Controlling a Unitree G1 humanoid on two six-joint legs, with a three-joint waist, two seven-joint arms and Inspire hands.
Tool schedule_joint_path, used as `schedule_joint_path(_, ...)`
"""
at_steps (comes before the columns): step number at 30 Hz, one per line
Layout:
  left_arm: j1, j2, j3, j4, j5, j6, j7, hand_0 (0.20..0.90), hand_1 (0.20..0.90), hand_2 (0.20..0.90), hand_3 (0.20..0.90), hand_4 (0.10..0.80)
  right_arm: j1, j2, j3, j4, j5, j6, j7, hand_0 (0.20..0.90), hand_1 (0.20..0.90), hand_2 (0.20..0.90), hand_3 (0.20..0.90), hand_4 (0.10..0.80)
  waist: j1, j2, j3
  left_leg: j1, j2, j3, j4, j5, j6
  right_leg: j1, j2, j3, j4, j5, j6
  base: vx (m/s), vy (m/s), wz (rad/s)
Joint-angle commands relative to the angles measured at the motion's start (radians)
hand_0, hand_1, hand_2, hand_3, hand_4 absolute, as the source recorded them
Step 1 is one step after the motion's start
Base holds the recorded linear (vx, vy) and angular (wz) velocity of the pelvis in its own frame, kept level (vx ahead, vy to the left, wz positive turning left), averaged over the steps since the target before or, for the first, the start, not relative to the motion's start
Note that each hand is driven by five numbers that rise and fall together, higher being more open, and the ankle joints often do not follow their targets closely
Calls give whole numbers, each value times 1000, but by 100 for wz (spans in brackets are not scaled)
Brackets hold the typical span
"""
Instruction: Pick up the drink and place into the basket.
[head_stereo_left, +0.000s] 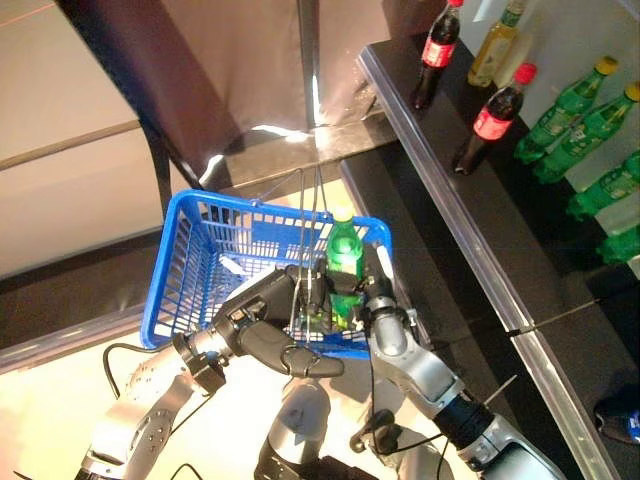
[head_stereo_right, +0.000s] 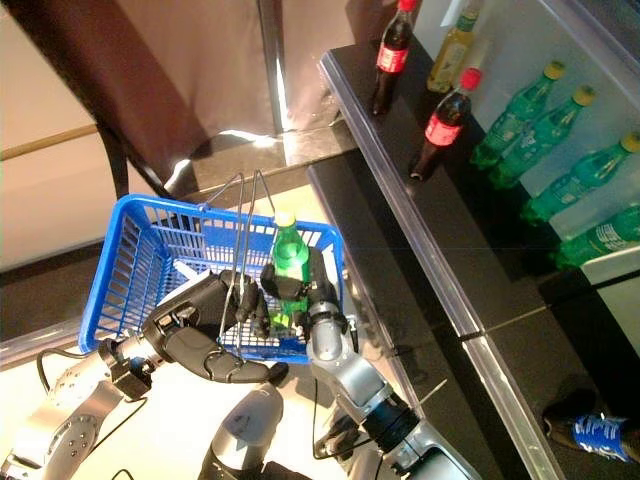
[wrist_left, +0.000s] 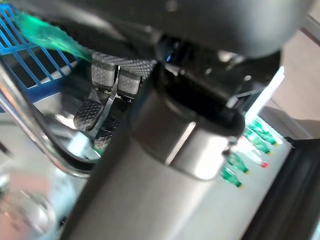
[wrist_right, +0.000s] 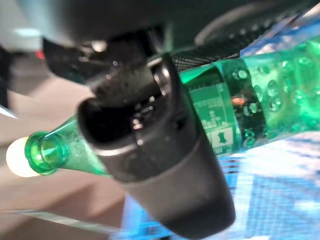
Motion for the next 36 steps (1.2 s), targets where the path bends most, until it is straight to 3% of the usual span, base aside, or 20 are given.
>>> schedule_joint_path(1, -105, -105, -60, -285, -232, -143, -152, 300, 300, 300, 200, 100, -59, 166, 67, 24, -95, -95, 10, 300, 300, 300, 200, 100, 8, -19, -314, -76, -85, -46, 13, 122, 61, 138, 94, 42, -183, 106, -16, 58, -20, 18)
schedule_joint_path(3, -117, -90, -68, -285, -221, -137, -150, 300, 300, 300, 200, 100, -68, 180, 82, 79, -100, -89, 39, 300, 300, 300, 200, 100, 20, -27, -311, -71, -84, -41, 20, 97, 63, 148, 97, 52, -182, 90, -11, 88, -37, 23)
schedule_joint_path(7, -125, -70, -66, -279, -219, -153, -164, 300, 300, 300, 200, 100, -78, 190, 97, 129, -121, -54, 92, 300, 300, 300, 200, 100, 22, -28, -308, -95, -93, -44, 27, 114, 63, 133, 92, 39, -186, 111, -12, 5, 1, 10)
schedule_joint_path(8, -126, -58, -52, -276, -235, -156, -172, 300, 300, 300, 200, 100, -74, 190, 111, 154, -121, -37, 114, 300, 300, 300, 200, 100, 29, -33, -302, -91, -89, -30, 33, 88, 63, 136, 92, 50, -180, 91, -8, 32, -43, -3)
schedule_joint_path(9, -129, -46, -41, -271, -253, -157, -177, 300, 300, 300, 200, 100, -70, 186, 125, 187, -133, 28, 166, 300, 300, 300, 200, 100, 33, -36, -298, -99, -91, -27, 33, 87, 62, 132, 91, 48, -182, 91, -5, 36, -56, -9)
schedule_joint_path(10, -128, -45, -37, -270, -256, -153, -184, 300, 300, 300, 200, 100, -69, 177, 141, 204, -150, 34, 175, 300, 300, 300, 200, 100, 38, -40, -295, -104, -92, -27, 33, 87, 62, 131, 90, 46, -184, 92, -3, -8, -24, -9)
schedule_joint_path(11, -129, -41, -34, -271, -261, -149, -189, 300, 300, 300, 200, 100, -69, 172, 152, 226, -162, 111, 233, 300, 300, 300, 200, 100, 44, -44, -292, -108, -93, -27, 34, 85, 62, 131, 89, 42, -187, 93, -1, 2, -31, -2)
schedule_joint_path(18, -147, -25, -38, -263, -250, -143, -215, 300, 300, 300, 200, 100, -107, 171, 198, 432, -256, 258, 387, 300, 300, 300, 200, 100, 76, -74, -262, -130, -100, -38, 26, 87, 69, 122, 97, 38, -203, 100, -1, -13, -45, 5)
schedule_joint_path(24, -181, -19, -57, -265, -244, -136, -195, 300, 300, 300, 200, 100, -141, 197, 206, 541, -257, 255, 468, 300, 300, 300, 200, 100, 92, -89, -242, -141, -104, -47, 18, 90, 75, 120, 105, 38, -220, 110, -1, -15, -28, 1)
schedule_joint_path(31, -210, -25, -71, -252, -225, -110, -147, 300, 300, 300, 200, 100, -130, 199, 191, 542, -149, 216, 395, 300, 300, 300, 200, 100, 95, -104, -227, -150, -101, -50, 17, 92, 80, 115, 108, 37, -224, 121, 5, 8, -12, 5)
schedule_joint_path(33, -219, -12, -63, -245, -221, -117, -135, 300, 300, 300, 200, 100, -122, 200, 170, 530, -101, 185, 343, 385, 385, 385, 299, 199, 92, -115, -221, -154, -99, -46, 21, 90, 81, 113, 111, 39, -227, 124, 6, 8, -39, 7)
schedule_joint_path(34, -226, -5, -60, -239, -227, -120, -139, 300, 300, 300, 200, 100, -120, 199, 161, 524, -88, 175, 326, 500, 500, 500, 433, 333, 90, -119, -219, -156, -98, -44, 21, 89, 81, 111, 112, 41, -228, 126, 7, -9, -32, 0)
schedule_joint_path(35, -232, 1, -59, -233, -241, -119, -141, 300, 300, 300, 200, 100, -118, 195, 154, 513, -79, 170, 312, 799, 799, 799, 782, 682, 87, -123, -216, -158, -97, -41, 21, 89, 81, 109, 114, 44, -229, 128, 8, 0, 0, 0)
schedule_joint_path(36, -236, 5, -57, -231, -254, -117, -139, 300, 300, 300, 200, 100, -115, 191, 149, 503, -71, 164, 295, 900, 900, 900, 900, 800, 85, -125, -215, -160, -96, -40, 22, 88, 81, 108, 115, 45, -230, 129, 9, -15, -19, -4)
